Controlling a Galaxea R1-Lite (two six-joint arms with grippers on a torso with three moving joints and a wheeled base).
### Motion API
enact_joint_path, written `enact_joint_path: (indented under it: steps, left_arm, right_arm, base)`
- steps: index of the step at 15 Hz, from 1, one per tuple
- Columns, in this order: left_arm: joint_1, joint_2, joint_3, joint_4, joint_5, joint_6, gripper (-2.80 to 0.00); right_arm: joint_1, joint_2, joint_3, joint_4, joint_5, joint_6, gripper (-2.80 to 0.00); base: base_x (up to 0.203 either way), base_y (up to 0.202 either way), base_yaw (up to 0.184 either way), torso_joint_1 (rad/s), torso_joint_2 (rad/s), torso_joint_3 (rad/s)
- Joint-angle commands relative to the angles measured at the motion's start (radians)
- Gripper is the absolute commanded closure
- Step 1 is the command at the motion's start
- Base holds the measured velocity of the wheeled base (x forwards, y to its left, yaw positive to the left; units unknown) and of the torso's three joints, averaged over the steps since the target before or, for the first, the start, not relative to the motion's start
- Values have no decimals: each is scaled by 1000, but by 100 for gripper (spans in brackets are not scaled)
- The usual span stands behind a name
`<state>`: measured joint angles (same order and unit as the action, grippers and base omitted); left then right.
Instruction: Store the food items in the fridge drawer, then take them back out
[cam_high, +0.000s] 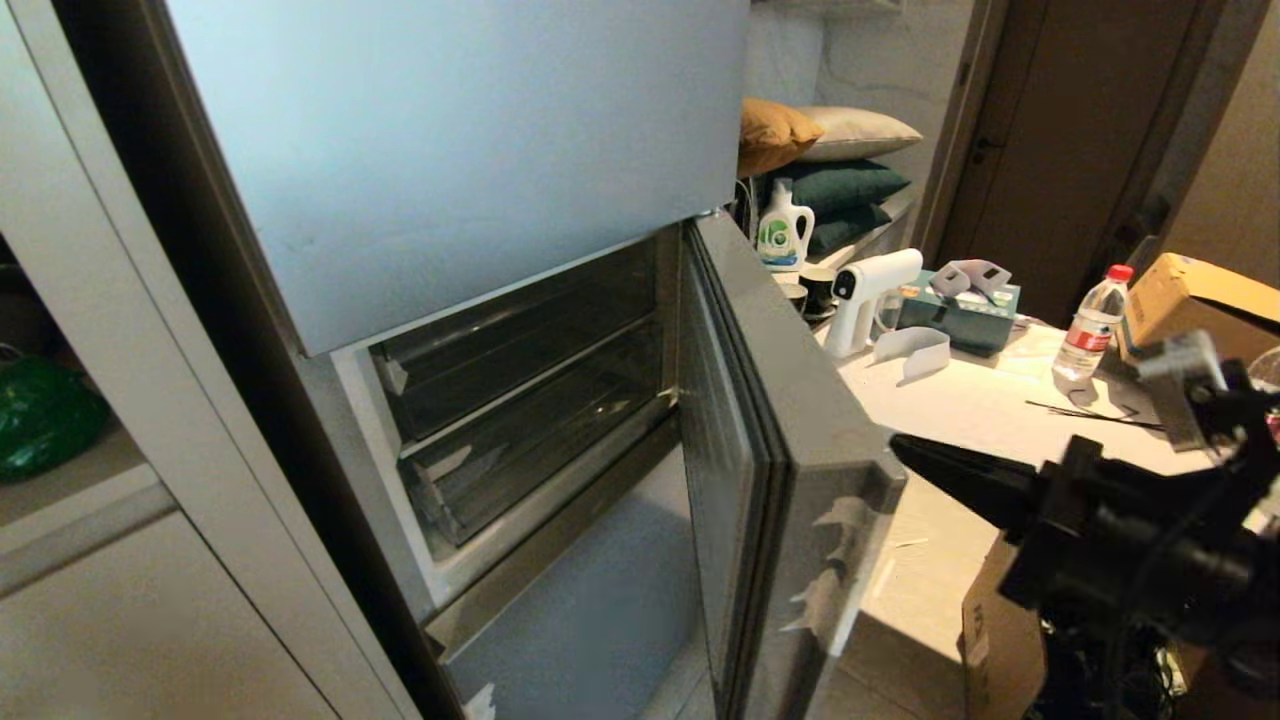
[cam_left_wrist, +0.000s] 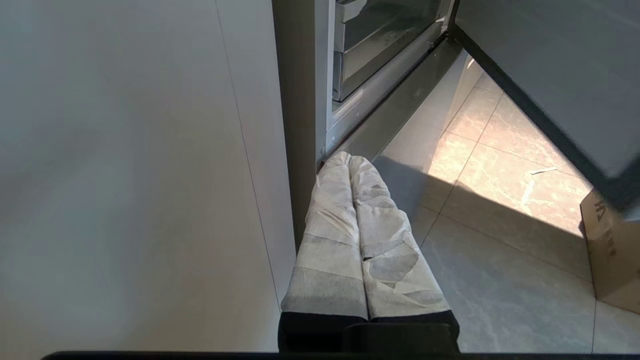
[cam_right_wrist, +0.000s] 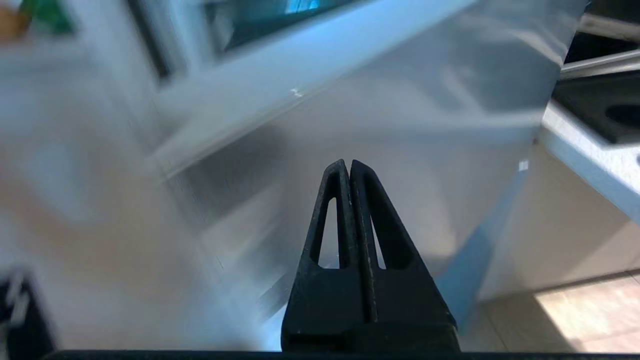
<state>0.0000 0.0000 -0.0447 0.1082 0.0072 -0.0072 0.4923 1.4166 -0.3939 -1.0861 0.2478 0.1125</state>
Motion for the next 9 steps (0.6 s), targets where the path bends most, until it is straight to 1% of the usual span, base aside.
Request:
enact_joint_path:
  steps: [1,4,5,9]
  left_arm:
    - [0,0,0,1,0,0,0]
    - [0,0,0,1,0,0,0]
    - [0,0,0,1,0,0,0]
    - [0,0,0,1,0,0,0]
  right_arm:
    - [28,192,-142,-7,-46,34,0]
    - [27,379,-314,-10,-85,59,0]
    - [26,437,-367,-12,-90,62,0]
    - [30,686,-656,-22,-91,66,0]
  base:
    - [0,0,0,0,0,0]
    - [0,0,0,0,0,0]
    - [0,0,0,0,0,0]
    - [0,0,0,0,0,0]
